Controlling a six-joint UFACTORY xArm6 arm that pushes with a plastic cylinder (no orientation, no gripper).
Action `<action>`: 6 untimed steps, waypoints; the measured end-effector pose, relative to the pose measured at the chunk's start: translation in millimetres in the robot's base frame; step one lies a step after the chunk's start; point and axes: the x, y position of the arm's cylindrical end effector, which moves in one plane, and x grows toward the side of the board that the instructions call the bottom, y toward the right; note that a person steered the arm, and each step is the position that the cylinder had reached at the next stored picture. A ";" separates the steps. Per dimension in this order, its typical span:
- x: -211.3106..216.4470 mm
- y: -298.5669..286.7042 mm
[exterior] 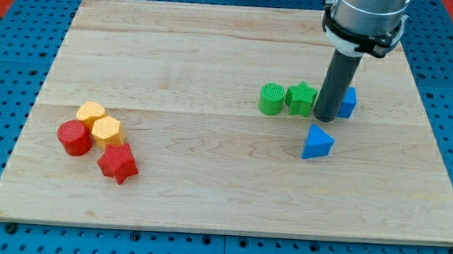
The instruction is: Separate the green star and green circle
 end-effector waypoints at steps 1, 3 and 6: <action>-12.7 21.6; 3.5 -53.4; -7.1 -90.9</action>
